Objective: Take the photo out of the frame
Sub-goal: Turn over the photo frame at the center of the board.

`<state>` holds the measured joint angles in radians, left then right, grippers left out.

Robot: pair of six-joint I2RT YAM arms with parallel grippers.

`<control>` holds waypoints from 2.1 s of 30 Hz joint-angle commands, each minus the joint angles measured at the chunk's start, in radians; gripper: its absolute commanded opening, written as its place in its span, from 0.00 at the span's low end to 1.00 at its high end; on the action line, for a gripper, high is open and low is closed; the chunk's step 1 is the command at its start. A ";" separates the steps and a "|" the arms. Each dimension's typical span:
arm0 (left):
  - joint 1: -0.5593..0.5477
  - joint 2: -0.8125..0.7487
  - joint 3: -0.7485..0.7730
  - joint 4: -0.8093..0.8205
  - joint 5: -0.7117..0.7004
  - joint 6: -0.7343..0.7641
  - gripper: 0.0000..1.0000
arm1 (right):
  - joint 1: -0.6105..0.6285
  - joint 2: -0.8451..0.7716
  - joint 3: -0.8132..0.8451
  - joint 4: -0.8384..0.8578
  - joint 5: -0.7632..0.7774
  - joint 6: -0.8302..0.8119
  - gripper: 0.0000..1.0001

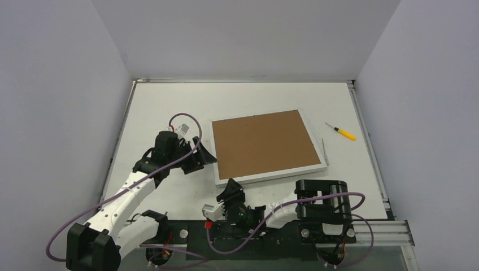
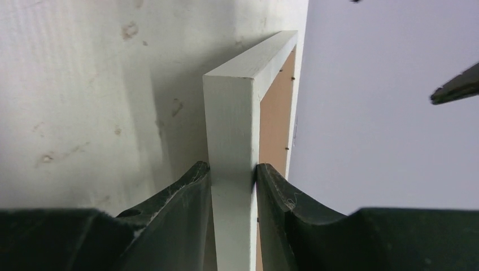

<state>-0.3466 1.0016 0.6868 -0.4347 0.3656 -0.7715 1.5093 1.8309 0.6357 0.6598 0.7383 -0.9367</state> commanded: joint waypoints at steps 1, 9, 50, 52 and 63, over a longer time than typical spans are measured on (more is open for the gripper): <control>0.006 -0.054 -0.075 0.153 0.103 -0.071 0.78 | 0.018 -0.119 -0.017 0.176 0.090 -0.035 0.06; 0.006 -0.040 -0.150 0.307 0.149 -0.141 0.87 | 0.020 -0.173 -0.030 0.181 0.071 -0.022 0.05; 0.070 0.153 -0.294 0.791 0.151 -0.404 0.14 | 0.052 -0.174 0.056 0.102 0.119 -0.036 0.45; 0.082 0.132 -0.284 0.766 0.157 -0.402 0.14 | 0.052 -0.201 0.035 0.113 0.132 -0.016 0.69; 0.129 0.063 -0.214 0.657 0.204 -0.382 0.13 | -0.005 -0.583 -0.143 -0.033 0.008 0.325 0.92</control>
<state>-0.2436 1.1198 0.3851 0.1848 0.5220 -1.1210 1.5307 1.3735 0.5449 0.6842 0.7986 -0.7818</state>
